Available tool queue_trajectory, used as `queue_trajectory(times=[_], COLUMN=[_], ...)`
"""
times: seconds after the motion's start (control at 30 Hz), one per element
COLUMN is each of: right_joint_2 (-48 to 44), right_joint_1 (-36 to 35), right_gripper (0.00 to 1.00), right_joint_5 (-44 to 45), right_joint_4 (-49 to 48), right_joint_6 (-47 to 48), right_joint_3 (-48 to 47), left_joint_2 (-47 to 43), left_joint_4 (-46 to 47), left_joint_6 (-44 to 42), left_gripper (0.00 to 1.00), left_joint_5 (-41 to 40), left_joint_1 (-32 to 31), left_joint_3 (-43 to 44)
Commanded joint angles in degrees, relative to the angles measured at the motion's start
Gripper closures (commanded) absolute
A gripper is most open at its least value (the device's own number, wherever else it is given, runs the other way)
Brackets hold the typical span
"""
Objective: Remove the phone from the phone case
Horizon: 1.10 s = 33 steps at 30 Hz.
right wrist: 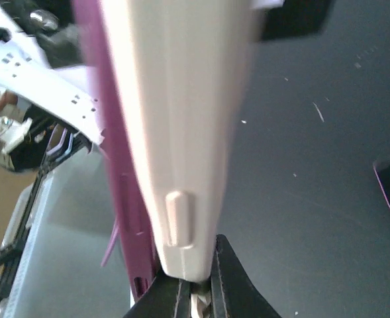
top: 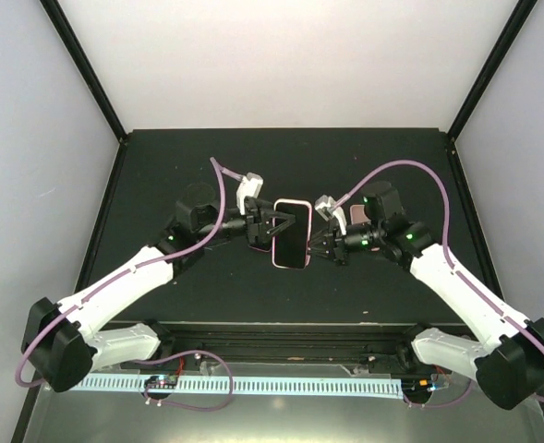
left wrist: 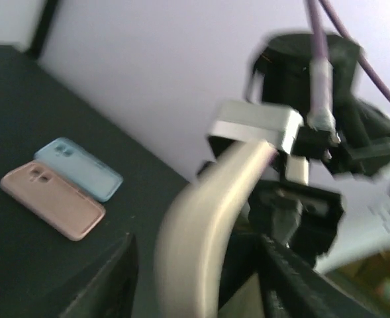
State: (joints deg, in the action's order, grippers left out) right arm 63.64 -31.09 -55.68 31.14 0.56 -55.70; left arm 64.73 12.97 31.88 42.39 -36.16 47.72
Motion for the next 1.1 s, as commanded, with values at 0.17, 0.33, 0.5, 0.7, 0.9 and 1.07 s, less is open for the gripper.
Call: queue_trajectory(times=[0.17, 0.33, 0.5, 0.7, 0.9, 1.07], right_joint_2=[-4.69, -6.13, -6.18, -1.73, 4.97, 8.96], right_joint_1=[7.54, 7.62, 7.83, 10.74, 11.62, 11.67], right_gripper=[0.99, 0.99, 0.99, 0.99, 0.99, 0.99], right_joint_5=[-2.08, 8.42, 25.87, 27.94, 22.64, 23.46], right_joint_4=[-13.05, -3.6, 3.89, 4.6, 6.01, 6.59], right_joint_6=[-17.74, -18.57, -22.62, -25.54, -26.52, -26.6], right_joint_3=[10.62, 10.85, 10.58, 14.09, 11.76, 11.0], left_joint_2=[-2.54, -2.56, 0.96, 9.23, 17.45, 22.27], left_joint_4=[-17.2, -18.79, -19.69, -20.89, -24.32, -24.74], left_joint_6=[-1.99, -6.85, -13.36, -13.86, -13.92, -13.58], left_gripper=[0.36, 0.37, 0.45, 0.44, 0.41, 0.4], left_joint_5=[-44.06, -50.52, -58.57, -62.74, -61.43, -62.16], left_joint_1=[-2.96, -8.69, -20.72, -29.45, -30.9, -31.2], left_joint_3=[3.62, 2.24, 2.06, 4.11, 9.51, 12.18])
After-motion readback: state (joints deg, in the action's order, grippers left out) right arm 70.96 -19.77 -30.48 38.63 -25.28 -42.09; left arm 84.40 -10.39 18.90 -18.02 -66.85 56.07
